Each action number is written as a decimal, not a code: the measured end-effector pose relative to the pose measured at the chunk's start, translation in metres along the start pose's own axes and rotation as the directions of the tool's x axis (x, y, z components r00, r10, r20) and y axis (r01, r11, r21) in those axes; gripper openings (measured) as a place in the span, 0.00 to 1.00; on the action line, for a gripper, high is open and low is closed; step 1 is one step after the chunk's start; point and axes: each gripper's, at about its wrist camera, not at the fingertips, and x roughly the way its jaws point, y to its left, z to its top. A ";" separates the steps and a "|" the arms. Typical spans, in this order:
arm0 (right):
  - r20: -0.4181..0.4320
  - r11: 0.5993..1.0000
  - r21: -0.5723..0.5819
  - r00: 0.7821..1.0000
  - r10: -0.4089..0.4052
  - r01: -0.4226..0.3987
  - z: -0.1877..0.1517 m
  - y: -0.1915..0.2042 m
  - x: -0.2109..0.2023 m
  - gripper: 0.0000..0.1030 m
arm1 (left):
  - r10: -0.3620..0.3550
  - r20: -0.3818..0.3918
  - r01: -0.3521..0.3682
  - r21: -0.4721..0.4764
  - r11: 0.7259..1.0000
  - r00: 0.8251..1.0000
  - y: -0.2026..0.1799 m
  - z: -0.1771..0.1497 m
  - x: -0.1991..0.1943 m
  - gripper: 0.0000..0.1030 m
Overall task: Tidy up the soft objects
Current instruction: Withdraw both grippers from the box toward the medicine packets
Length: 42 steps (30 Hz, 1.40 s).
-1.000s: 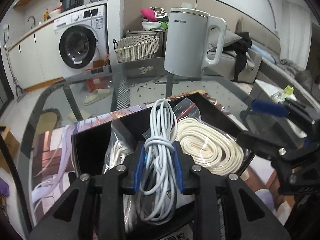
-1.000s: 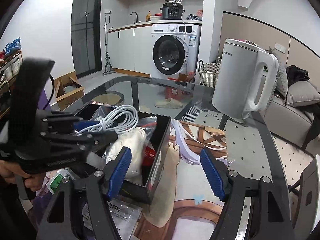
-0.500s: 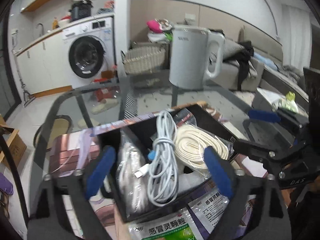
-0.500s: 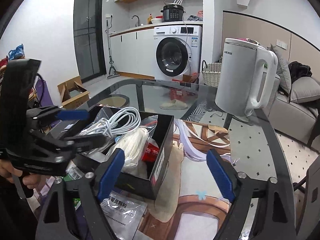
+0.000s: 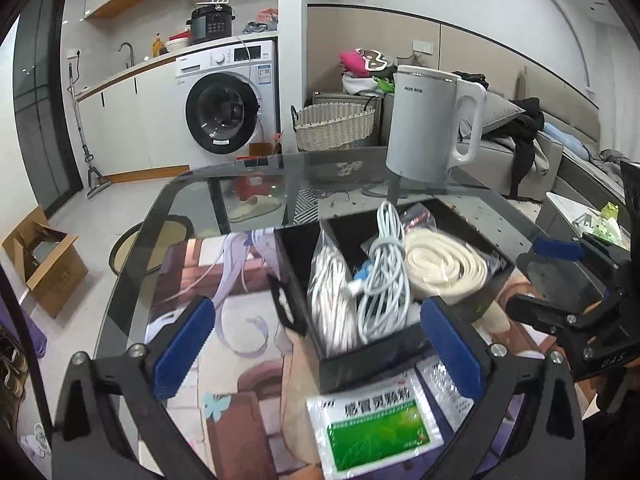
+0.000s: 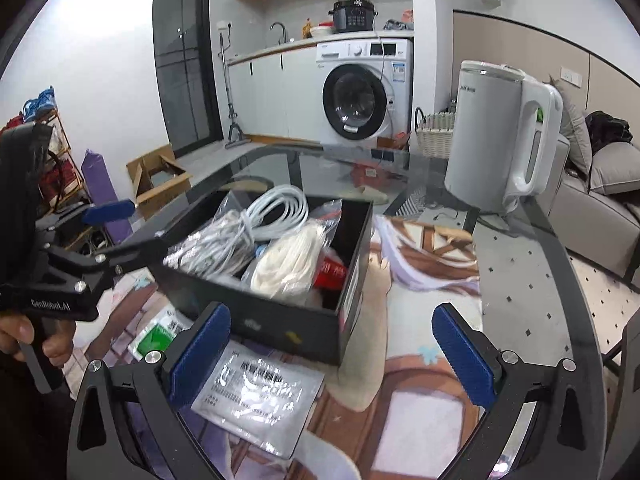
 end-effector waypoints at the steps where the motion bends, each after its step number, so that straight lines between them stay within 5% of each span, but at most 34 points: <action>1: -0.009 1.000 -0.002 1.000 0.005 -0.005 -0.003 0.002 0.000 1.00 | 0.004 -0.003 -0.004 -0.002 1.000 1.000 0.001 -0.003 -0.001 1.00; 17: -0.074 0.999 -0.041 0.997 0.010 -0.013 -0.023 0.020 0.003 1.00 | 0.019 -0.072 -0.018 0.011 1.000 0.997 -0.003 -0.035 -0.003 1.00; 30: -0.213 0.997 -0.038 0.975 0.057 -0.067 -0.042 0.029 0.029 1.00 | -0.013 -0.160 0.024 0.062 0.998 0.987 -0.009 -0.056 0.010 1.00; 42: -0.262 0.996 -0.069 0.965 0.030 -0.049 -0.043 0.051 0.051 0.99 | -0.041 -0.170 0.042 0.003 0.999 0.985 0.007 -0.057 0.020 1.00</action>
